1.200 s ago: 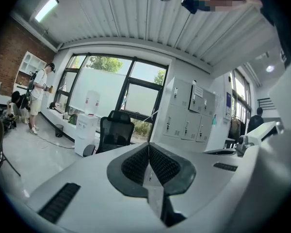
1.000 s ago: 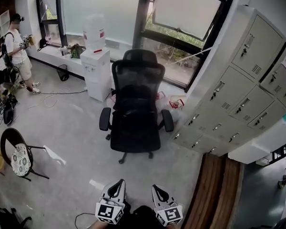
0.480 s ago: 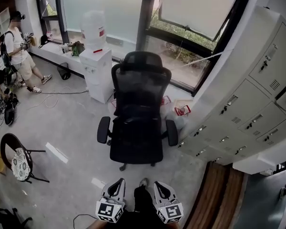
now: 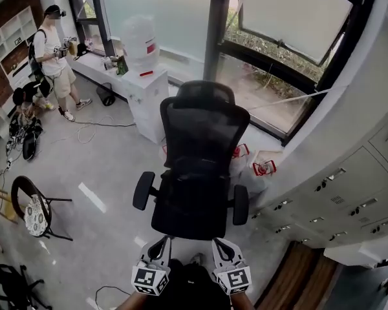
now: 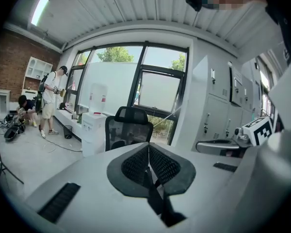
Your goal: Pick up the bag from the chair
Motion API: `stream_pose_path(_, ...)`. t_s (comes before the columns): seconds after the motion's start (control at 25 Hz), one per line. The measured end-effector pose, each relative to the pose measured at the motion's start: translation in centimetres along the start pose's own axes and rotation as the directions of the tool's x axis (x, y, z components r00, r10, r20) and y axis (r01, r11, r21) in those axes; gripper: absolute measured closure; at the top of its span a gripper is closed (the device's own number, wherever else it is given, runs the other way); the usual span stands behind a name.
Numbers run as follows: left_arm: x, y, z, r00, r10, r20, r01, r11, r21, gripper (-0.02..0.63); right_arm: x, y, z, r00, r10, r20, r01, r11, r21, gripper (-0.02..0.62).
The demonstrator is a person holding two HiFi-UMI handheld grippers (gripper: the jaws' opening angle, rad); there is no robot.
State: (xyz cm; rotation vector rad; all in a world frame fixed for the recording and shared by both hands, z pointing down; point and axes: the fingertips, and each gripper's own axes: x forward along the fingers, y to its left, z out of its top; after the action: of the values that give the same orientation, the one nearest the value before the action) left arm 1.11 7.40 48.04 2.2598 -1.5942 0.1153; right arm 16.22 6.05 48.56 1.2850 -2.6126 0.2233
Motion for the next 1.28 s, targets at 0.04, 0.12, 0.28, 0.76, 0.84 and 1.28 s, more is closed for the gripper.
stream_pose_path(0.04,0.6,0.2,-0.1,1.0,0.013,-0.009,-0.013,1.0,0.006,0.603,0.7,-0.7,0.1,1.0,0.009,-0.004,-0.01,1.0,-0.006,0.595)
stream_pose_path(0.12,2.0,0.6,-0.4,0.999,0.03,-0.029,-0.03,0.999,0.018,0.603,1.9,-2.1,0.1,1.0,0.018,-0.018,-0.018,1.0,-0.016,0.595)
stream_pose_path(0.28,5.4,1.9,-0.5,0.998,0.038,-0.05,-0.036,0.999,0.027,0.603,4.5,-4.8,-0.5,0.999,0.014,-0.049,-0.014,1.0,-0.012,0.595)
stream_pose_path(0.76,20.7,9.9,0.6,0.99,-0.008,-0.139,0.021,0.996,0.089,0.603,17.8,-13.1,-2.0,0.985,-0.006,-0.171,0.001,1.0,-0.03,0.595)
stream_pose_path(0.84,23.6,11.7,0.0,0.984,-0.015,-0.175,0.04,0.989,0.141,0.603,20.5,-14.9,-3.1,0.975,-0.016,-0.22,0.004,0.998,-0.056,0.595)
stream_pose_path(1.28,36.3,18.9,-6.6,0.901,-0.128,-0.414,0.275,0.907,0.318,0.492,31.6,-24.0,-10.7,0.886,-0.026,-0.462,-0.045,0.989,-0.142,0.544)
